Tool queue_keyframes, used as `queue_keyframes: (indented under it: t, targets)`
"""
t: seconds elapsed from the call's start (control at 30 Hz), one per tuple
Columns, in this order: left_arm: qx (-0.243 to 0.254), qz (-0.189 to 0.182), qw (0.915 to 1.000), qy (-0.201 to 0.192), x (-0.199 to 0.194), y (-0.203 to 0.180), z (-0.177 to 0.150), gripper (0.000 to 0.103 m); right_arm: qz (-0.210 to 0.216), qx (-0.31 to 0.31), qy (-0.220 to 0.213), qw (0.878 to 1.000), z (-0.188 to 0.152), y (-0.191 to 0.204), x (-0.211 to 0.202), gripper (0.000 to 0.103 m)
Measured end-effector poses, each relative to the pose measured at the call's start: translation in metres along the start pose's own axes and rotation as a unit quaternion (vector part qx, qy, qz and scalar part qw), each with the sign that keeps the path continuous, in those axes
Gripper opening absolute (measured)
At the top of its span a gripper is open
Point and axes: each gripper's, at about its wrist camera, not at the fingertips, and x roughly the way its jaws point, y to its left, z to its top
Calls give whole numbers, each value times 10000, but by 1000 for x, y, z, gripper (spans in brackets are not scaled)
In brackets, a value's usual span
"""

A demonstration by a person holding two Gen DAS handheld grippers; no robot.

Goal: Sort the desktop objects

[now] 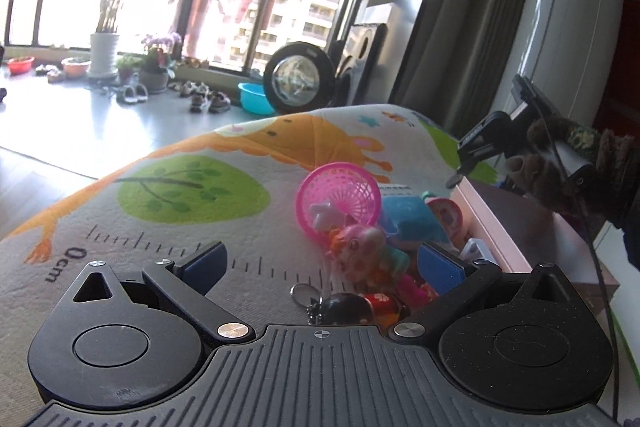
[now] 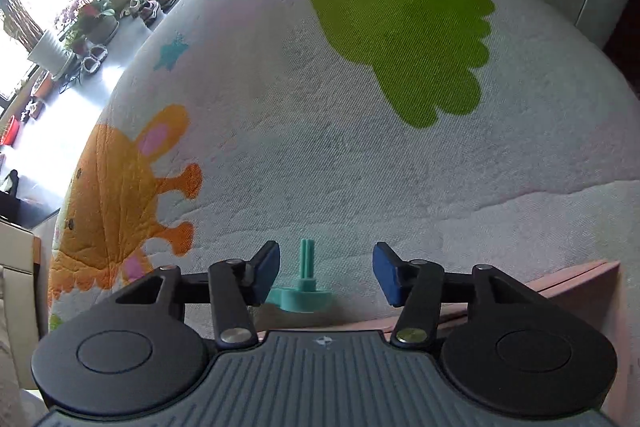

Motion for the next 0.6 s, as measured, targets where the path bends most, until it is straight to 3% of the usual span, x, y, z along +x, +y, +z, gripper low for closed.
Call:
queue_keyframes:
  t: [0.17,0.27,0.33,0.47,0.6]
  targets:
    - [-54,-119,9999,98,4,-2,1,103,435,-212,295,9984,-12,33,17,52]
    - [-12,-17,9999,167,4,-2,-2,103,675,-490,414,9957,-22,60,25,39]
    - [-6,12,9999,165,2,-2,-2,103,618,-810,377,9941,-31,77,25,37]
    - [81,48,9997,208,0,-4,-4,103,810,-1355,465,9864,-44,104,15,28]
    - [340,89,9984,445,2,-13,-11,103,950,-1903,641,9750,-76,115,-8,28]
